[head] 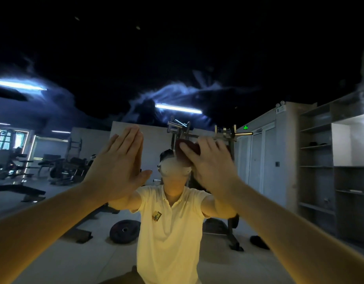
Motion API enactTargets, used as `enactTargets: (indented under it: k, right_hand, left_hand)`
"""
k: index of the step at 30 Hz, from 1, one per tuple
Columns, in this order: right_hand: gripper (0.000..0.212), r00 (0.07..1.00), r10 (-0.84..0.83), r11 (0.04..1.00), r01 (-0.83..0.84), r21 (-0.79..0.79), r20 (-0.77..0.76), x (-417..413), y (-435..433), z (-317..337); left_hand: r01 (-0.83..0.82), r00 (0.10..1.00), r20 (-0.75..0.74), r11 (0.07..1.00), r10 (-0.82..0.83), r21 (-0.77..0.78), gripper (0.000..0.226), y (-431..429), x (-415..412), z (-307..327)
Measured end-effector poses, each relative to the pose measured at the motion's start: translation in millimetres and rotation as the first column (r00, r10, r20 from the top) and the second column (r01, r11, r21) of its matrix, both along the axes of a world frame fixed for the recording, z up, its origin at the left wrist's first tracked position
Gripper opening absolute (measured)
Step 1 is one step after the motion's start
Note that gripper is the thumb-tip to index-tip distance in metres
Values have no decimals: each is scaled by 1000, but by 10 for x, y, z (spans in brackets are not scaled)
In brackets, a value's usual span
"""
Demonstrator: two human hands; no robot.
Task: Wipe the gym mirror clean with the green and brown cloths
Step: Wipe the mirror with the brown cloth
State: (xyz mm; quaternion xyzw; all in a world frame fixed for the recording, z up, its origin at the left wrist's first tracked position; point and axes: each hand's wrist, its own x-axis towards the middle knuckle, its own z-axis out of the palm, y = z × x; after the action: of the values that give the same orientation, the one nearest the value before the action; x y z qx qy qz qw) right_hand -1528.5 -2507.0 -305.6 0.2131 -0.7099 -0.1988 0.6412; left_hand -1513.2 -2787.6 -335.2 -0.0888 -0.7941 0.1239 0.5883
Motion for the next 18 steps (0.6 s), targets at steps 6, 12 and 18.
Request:
enactTargets:
  k: [6,12,18]
  right_hand:
    - [74,998,-35,905,50,-423,42,171,-87,878]
    - [85,999,15,984,-10,-179,29,131,184,22]
    - [60,990,-142,756,95,-648,-21,94,732,563]
  left_hand:
    - [-5,1000,3,1000,5,25,103,48,-1,3]
    - [10,1000,4,1000,-11,22,103,38,42,-2]
    - [9,1000,29,1000,-10,24,107,11,-23,-8]
